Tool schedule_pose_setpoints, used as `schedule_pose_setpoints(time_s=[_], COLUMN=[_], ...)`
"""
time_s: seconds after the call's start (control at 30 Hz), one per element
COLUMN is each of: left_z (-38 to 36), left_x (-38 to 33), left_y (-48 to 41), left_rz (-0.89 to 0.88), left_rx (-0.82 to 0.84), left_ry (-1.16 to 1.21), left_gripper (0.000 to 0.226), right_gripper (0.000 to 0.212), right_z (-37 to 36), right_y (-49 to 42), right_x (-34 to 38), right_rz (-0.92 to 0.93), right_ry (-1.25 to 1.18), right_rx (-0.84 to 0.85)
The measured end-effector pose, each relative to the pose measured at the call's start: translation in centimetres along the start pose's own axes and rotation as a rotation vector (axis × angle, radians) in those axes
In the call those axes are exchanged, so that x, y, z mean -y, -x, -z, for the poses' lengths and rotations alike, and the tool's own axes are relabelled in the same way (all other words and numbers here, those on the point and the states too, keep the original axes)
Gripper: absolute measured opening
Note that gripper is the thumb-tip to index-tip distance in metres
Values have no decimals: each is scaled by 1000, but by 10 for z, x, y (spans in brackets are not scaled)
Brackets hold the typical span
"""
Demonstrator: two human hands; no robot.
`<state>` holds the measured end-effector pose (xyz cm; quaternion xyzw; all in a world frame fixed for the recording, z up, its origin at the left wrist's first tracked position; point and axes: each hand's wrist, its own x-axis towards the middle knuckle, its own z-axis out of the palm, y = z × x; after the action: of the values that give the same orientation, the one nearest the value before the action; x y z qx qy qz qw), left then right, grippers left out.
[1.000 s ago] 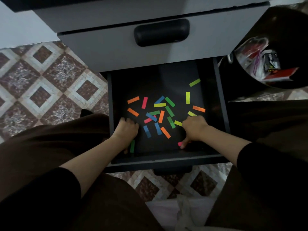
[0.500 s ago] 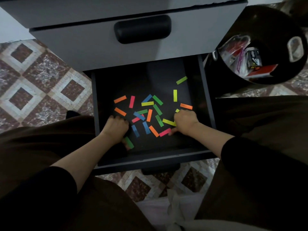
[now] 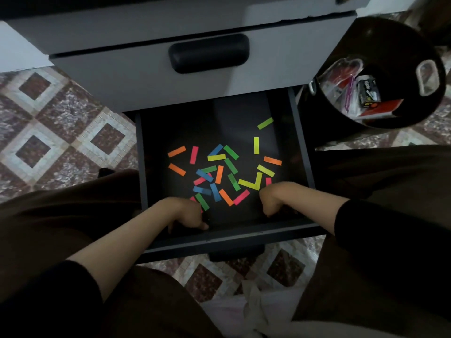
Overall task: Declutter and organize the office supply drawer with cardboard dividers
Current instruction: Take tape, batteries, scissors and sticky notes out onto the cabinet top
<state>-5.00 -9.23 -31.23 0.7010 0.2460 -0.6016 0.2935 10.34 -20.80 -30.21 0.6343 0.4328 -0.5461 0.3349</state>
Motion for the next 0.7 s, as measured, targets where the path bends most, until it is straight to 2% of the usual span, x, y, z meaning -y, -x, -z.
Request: schedule_pose_setpoints(time_s=[0.1, 0.2, 0.3, 0.37, 0.4, 0.47, 0.53, 0.6, 0.7], left_z=[-2, -2, 3, 11, 16, 26, 31, 31, 25], left_x=[-2, -1, 1, 6, 9, 17, 23, 27, 25], left_y=[-1, -6, -8, -3, -2, 0, 2, 1, -3], left_rz=[-40, -144, -268, -292, -290, -249, -194, -172, -207], left_rx=[-39, -111, -90, -118, -197, -472, -694, -732, -684], left_ry=[-90, -57, 140, 247, 240, 95, -54, -105, -181], left_gripper=[40, 34, 28, 24, 21, 14, 14, 17, 19], right_gripper=[19, 28, 28, 22, 20, 16, 18, 19, 15], right_z=[1, -1, -1, 1, 3, 5, 6, 4, 0], right_y=[1, -6, -13, -14, -15, -15, -16, -20, -23], right_x=[4, 11, 13, 13, 12, 13, 13, 12, 11], right_rz=[41, 112, 160, 170, 170, 175, 188, 189, 166], right_ry=[-108, -205, -357, -400, -356, -207, -107, -60, -81], right_rx=[-57, -86, -103, -224, -343, -559, -643, -659, -649])
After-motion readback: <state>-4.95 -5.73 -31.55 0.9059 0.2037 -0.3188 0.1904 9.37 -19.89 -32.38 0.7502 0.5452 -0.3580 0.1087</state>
